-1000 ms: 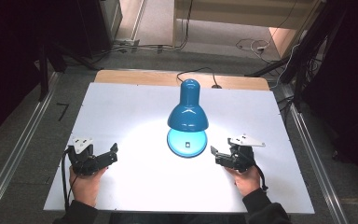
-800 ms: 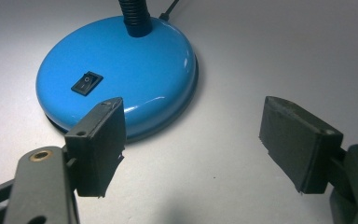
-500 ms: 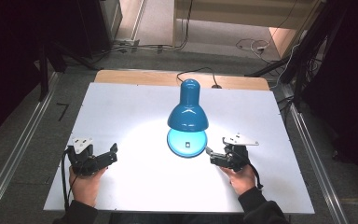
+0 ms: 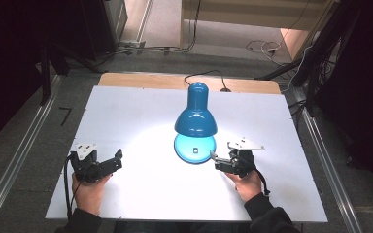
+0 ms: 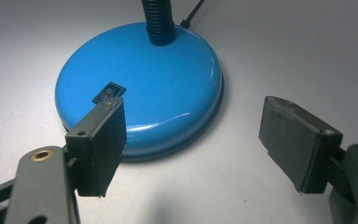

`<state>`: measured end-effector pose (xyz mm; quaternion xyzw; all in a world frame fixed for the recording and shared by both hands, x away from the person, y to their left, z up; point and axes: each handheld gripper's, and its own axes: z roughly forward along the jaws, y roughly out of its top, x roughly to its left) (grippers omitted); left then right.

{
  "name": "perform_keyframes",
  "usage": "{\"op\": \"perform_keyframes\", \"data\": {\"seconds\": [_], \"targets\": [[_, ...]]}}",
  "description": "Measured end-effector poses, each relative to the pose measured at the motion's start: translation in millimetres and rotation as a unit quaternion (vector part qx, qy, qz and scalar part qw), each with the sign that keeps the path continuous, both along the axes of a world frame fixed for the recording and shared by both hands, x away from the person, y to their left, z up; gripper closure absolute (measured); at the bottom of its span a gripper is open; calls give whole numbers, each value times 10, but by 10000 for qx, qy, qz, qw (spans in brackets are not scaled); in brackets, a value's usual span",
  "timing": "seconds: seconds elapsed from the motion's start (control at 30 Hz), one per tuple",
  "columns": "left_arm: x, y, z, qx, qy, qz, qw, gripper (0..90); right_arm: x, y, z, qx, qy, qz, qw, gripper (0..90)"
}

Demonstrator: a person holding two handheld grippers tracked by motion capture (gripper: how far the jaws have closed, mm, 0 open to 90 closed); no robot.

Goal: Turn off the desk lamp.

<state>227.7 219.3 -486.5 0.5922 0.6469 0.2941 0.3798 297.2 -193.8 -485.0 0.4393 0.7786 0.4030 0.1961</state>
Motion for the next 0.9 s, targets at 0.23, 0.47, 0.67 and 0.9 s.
{"op": "perform_keyframes", "data": {"seconds": [0.23, 0.47, 0.67, 0.9], "targets": [[-3, 5, -1, -6, -21, 8, 10000, 36, 8, 55, -6, 4, -10, 30, 10000, 220], [-6, 8, 0, 5, -19, 10, 10000, 40, 20, 91, -18, 5, 4, 52, 10000, 220], [-6, 8, 0, -2, -24, 16, 10000, 40, 28, 122, -20, 2, -20, 97, 10000, 221], [-8, 12, 1, 1, -23, 36, 10000, 40, 35, 170, -30, -3, 14, 126, 9999, 225]]}}
